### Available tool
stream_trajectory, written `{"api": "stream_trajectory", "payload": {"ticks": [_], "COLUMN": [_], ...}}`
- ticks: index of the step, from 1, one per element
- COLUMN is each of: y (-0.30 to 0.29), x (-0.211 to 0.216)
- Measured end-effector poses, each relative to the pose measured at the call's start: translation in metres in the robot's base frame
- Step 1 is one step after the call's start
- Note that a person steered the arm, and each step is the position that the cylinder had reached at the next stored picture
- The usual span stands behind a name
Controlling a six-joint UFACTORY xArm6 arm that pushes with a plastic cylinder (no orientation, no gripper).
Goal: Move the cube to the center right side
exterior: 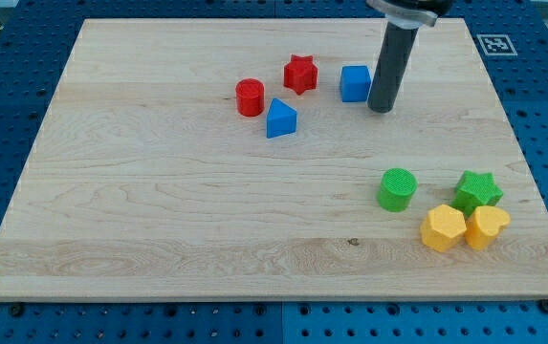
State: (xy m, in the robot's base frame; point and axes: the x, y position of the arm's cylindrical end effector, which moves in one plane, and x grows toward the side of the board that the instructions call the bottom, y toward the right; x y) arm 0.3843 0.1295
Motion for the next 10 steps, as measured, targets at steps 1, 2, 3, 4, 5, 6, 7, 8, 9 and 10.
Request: {"api": "stream_trajectory", "payload": {"ticks": [1, 2, 3, 4, 5, 6, 7, 8, 9, 10], "y": [-0.024, -0.058, -0.059, -0.059, -0.05, -0.036, -0.018, -0.014, -0.013, 0.011], "x": [0.002, -0.004, -0.028, -0.052, -0.054, -0.054, -0.053, -0.032, -0.019, -0.019]}}
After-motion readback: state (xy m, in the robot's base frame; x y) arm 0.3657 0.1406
